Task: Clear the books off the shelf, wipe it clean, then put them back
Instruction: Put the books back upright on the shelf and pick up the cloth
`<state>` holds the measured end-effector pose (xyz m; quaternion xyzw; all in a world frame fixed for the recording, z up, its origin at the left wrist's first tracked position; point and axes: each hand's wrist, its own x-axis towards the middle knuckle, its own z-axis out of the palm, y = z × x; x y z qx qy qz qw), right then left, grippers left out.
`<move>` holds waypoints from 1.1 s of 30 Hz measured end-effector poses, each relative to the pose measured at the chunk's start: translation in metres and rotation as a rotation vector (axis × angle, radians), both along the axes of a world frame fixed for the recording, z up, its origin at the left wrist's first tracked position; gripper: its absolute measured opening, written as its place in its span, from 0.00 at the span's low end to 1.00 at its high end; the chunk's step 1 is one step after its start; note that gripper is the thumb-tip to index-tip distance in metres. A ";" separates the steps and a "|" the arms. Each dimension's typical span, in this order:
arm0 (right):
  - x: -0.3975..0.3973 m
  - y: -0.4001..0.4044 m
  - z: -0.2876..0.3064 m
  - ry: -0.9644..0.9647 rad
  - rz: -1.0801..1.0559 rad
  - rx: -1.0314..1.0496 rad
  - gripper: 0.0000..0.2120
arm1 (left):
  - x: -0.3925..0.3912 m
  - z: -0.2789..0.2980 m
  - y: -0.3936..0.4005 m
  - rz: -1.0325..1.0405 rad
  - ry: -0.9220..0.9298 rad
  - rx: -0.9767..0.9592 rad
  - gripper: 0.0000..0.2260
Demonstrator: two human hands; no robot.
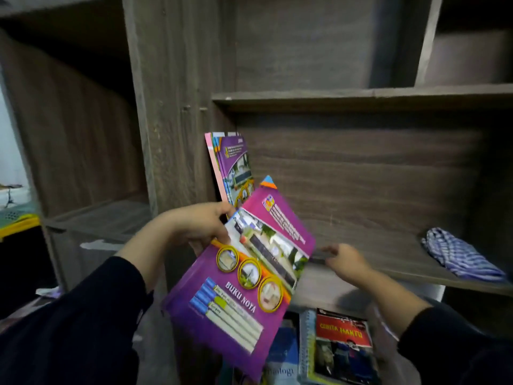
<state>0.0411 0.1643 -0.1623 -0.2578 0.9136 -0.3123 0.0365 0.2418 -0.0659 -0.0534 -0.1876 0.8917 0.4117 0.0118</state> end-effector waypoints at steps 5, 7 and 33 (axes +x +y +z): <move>-0.013 0.005 -0.006 0.021 -0.042 0.068 0.13 | -0.022 -0.002 -0.005 0.227 0.460 0.194 0.13; -0.014 0.005 -0.012 0.032 -0.048 0.156 0.10 | -0.041 -0.013 -0.001 0.339 0.638 0.219 0.13; -0.033 -0.014 -0.021 0.138 -0.153 0.314 0.15 | -0.143 -0.096 -0.029 0.642 0.286 -0.102 0.15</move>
